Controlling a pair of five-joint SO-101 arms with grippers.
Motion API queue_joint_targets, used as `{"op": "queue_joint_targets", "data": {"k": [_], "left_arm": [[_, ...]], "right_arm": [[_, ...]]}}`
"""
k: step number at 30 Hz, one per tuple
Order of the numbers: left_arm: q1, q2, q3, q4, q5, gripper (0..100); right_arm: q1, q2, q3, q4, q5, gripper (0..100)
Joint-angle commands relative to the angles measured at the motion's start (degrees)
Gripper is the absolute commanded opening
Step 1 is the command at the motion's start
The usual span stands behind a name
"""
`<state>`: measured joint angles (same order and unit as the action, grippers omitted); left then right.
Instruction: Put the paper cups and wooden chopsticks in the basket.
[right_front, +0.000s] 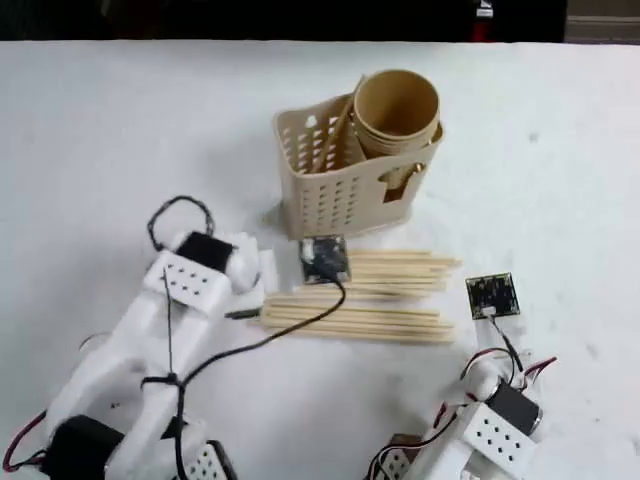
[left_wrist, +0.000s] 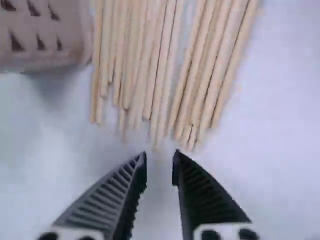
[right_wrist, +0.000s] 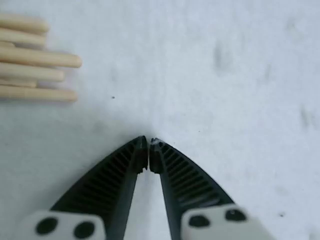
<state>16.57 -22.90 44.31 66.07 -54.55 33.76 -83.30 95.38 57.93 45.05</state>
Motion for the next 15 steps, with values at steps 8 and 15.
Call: {"op": "queue_joint_targets", "data": {"k": [8,15], "left_arm": [[10.59,19.12,-14.95,-9.76,7.56,11],[10.42,33.10,-22.59,-10.02,9.58,11]], "right_arm": [[1.10,-0.31,-0.18,-0.92,0.70,2.4],[1.10,-0.31,-0.18,-0.92,0.70,2.4]]}}
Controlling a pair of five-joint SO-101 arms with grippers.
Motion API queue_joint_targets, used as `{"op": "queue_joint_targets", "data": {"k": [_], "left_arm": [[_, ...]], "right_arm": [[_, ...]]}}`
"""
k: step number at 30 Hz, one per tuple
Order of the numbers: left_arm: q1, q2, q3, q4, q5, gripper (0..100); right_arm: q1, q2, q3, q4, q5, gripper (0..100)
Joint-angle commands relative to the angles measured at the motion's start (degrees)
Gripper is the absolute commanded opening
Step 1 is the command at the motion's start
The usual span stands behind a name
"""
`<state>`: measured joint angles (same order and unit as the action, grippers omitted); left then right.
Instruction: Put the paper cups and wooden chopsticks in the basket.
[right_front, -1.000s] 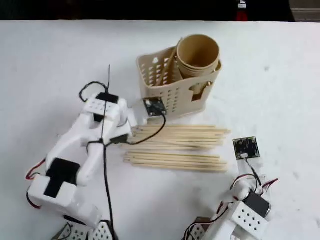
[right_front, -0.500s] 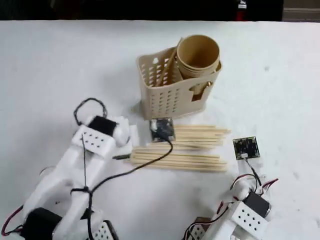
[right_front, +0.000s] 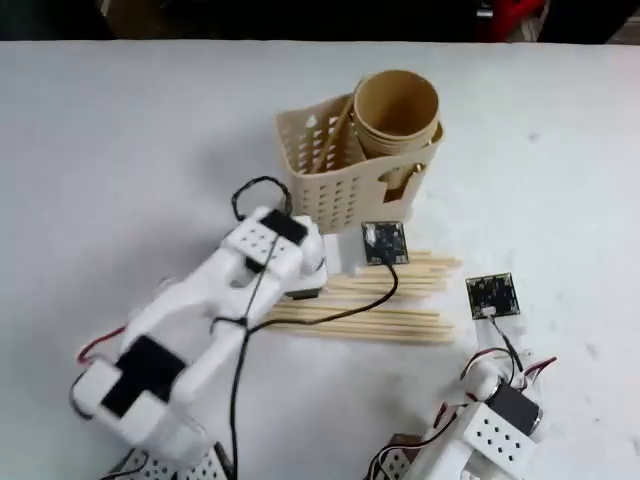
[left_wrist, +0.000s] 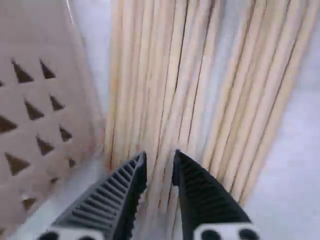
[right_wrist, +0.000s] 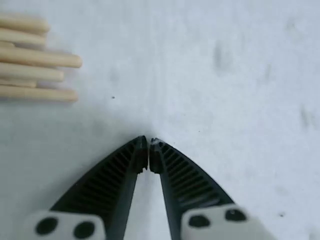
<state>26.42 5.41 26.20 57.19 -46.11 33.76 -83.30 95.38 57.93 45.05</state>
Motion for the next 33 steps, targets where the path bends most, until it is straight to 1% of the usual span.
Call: {"op": "queue_joint_targets", "data": {"k": [1,6,13,19,23,26,29,33], "left_arm": [[0.57,5.76,-4.84,-1.14,1.14,11],[0.57,8.40,-4.92,-1.23,0.79,11],[0.48,8.40,-4.75,-1.23,0.62,2],[-2.68,6.55,-4.66,0.53,0.53,2],[-5.76,1.01,-5.01,7.12,0.35,2],[-8.66,-5.41,-4.40,12.31,-2.81,2],[-13.23,-11.21,-4.40,18.20,-4.75,2],[-21.05,-15.52,-4.31,23.56,-9.58,2]], "right_arm": [[1.10,-0.31,-0.18,-0.92,0.70,2.4],[1.10,-0.31,-0.18,-0.92,0.70,2.4],[1.10,-0.31,-0.18,-0.92,0.70,2.4],[1.10,-0.31,-0.18,-0.92,0.70,2.4],[1.10,-0.31,-0.18,-0.92,0.70,2.4],[1.10,-0.31,-0.18,-0.92,0.70,2.4],[1.10,-0.31,-0.18,-0.92,0.70,2.4],[1.10,-0.31,-0.18,-0.92,0.70,2.4]]}}
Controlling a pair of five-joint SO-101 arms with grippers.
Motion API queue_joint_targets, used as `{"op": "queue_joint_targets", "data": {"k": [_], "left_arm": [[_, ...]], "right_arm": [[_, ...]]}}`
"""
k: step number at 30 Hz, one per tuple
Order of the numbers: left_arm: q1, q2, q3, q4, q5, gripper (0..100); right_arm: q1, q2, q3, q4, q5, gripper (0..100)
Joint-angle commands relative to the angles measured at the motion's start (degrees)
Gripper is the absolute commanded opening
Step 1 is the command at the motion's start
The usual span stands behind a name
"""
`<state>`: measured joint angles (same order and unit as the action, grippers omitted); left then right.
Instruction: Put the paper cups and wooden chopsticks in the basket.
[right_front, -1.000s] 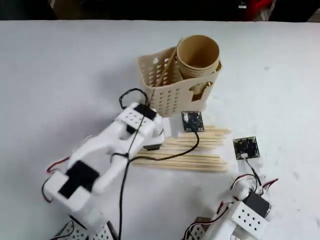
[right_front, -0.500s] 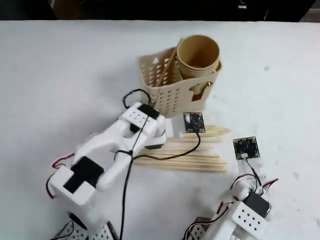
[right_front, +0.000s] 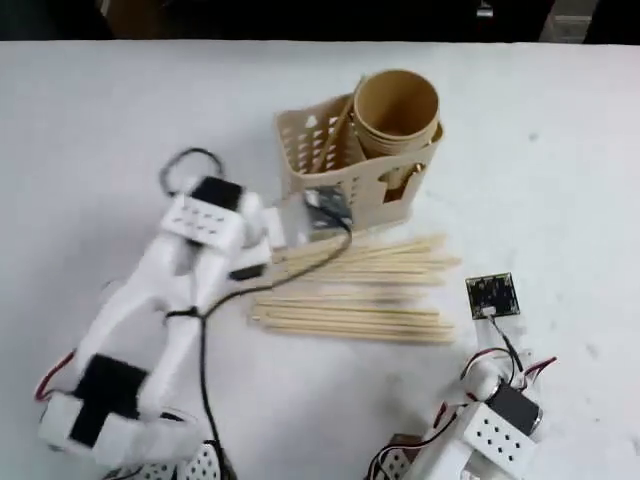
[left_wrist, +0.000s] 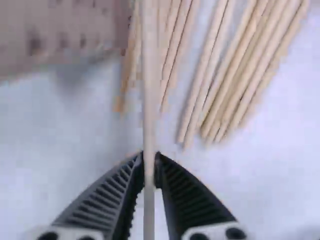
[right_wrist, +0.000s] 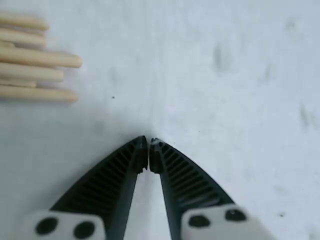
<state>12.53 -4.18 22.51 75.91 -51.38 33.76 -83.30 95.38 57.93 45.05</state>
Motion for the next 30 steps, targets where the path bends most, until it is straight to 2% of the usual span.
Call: {"op": "queue_joint_targets", "data": {"k": [1,5,9,14,19,22,27,30], "left_arm": [[-9.45,-6.02,-0.62,5.45,-5.45,2],[-18.07,-4.79,-0.62,5.63,-9.23,2],[-25.63,-1.27,-0.70,5.54,-10.02,2],[-33.19,4.70,-0.70,0.00,-9.49,2],[-34.07,11.74,-0.70,-5.10,-3.96,2],[-33.01,15.43,-0.70,-7.65,-3.08,2],[-31.60,17.45,-1.05,-7.30,-1.58,3],[-31.60,17.27,-2.11,-7.74,-1.14,7]], "right_arm": [[1.10,-0.31,-0.18,-0.92,0.70,2.4],[1.10,-0.31,-0.18,-0.92,0.70,2.4],[1.10,-0.31,-0.18,-0.92,0.70,2.4],[1.10,-0.31,-0.18,-0.92,0.70,2.4],[1.10,-0.31,-0.18,-0.92,0.70,2.4],[1.10,-0.31,-0.18,-0.92,0.70,2.4],[1.10,-0.31,-0.18,-0.92,0.70,2.4],[1.10,-0.31,-0.18,-0.92,0.70,2.4]]}}
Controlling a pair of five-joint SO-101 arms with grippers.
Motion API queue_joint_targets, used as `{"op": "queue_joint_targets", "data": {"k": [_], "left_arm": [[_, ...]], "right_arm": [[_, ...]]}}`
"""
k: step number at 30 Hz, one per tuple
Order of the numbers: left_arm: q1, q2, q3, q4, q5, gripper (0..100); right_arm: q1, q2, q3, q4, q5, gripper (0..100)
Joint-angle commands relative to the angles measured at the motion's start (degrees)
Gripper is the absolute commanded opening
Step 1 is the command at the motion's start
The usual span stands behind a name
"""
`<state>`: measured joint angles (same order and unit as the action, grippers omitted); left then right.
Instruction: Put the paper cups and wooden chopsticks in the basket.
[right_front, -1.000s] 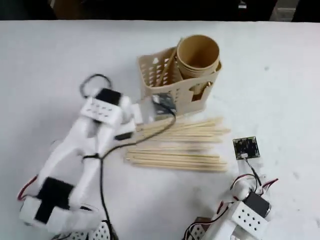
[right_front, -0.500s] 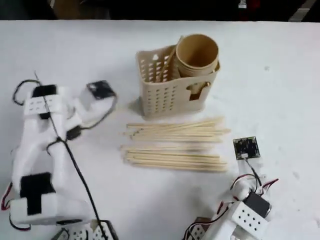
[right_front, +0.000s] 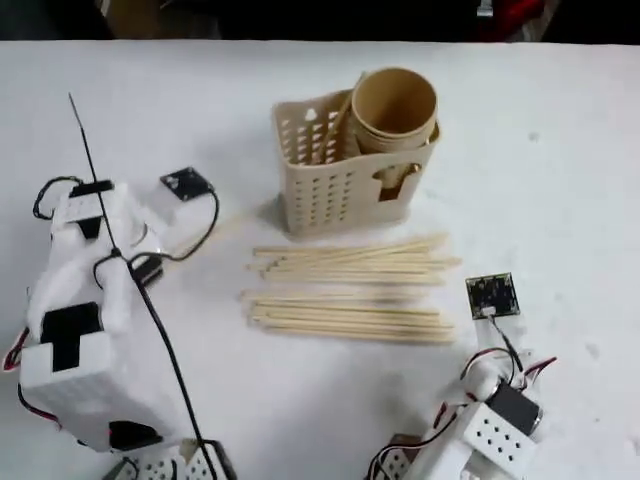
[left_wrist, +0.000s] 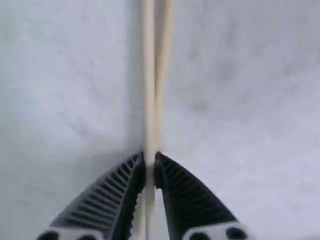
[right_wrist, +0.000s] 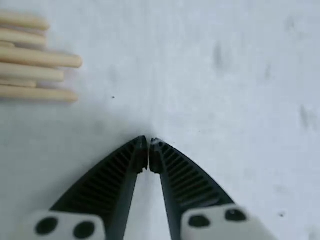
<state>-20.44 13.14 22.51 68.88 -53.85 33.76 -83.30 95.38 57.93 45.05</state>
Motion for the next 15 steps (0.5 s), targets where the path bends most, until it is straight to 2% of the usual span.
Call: {"op": "queue_joint_targets", "data": {"k": [1,5,11,15], "left_arm": [[1.36,0.04,-3.08,-0.70,1.32,8],[1.80,0.04,-8.44,-0.62,1.41,9],[7.25,0.57,-14.59,-0.79,1.49,9],[11.30,0.66,-14.77,-5.36,1.58,10]], "right_arm": [[1.10,-0.31,-0.18,-0.92,0.70,2.4],[1.10,-0.31,-0.18,-0.92,0.70,2.4],[1.10,-0.31,-0.18,-0.92,0.70,2.4],[1.10,-0.31,-0.18,-0.92,0.70,2.4]]}}
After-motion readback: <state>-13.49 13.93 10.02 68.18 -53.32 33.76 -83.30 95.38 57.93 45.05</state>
